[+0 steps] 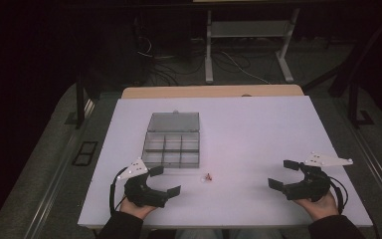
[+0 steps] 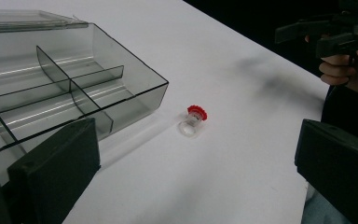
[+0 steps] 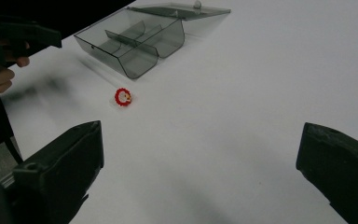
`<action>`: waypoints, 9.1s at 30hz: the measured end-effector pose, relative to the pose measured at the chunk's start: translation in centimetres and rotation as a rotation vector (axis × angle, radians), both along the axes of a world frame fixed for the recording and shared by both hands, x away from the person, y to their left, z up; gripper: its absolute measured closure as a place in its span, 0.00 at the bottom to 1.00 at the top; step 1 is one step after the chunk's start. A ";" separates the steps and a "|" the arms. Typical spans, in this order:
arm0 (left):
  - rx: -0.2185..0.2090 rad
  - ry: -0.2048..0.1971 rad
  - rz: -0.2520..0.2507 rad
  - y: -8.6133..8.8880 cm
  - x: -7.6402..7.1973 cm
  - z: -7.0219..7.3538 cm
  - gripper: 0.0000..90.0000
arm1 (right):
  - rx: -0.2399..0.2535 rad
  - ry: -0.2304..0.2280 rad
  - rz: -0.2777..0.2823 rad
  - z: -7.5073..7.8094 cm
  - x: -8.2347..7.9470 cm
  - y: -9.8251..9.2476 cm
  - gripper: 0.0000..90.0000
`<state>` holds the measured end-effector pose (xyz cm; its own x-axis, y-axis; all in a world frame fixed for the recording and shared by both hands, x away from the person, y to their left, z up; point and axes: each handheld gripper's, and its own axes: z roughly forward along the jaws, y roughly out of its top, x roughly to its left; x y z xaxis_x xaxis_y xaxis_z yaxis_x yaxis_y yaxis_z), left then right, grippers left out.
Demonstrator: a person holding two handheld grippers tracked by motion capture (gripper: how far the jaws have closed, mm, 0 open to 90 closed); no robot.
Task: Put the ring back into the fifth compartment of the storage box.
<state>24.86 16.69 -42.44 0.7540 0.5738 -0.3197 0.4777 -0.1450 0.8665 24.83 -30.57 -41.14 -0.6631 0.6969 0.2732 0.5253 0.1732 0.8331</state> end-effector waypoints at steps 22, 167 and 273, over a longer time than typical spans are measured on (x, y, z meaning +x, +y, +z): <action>-0.009 -0.001 -0.004 -0.1 -0.1 0.3 0.00 | -0.032 0.016 0.002 -0.2 0.1 0.0 0.00; 0.527 0.041 -0.331 -12.5 6.7 -1.5 0.75 | -0.064 0.049 0.048 -0.8 0.4 0.5 0.00; 0.377 0.015 -0.137 -3.4 11.8 7.3 0.78 | -0.085 0.040 0.042 -1.0 0.5 0.6 0.00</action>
<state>36.63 13.32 -35.11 0.8285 0.5475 -0.1173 0.4439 -0.5144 0.7337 25.36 -30.01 -42.17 -0.6819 0.6905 0.2413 0.5490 0.2651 0.7927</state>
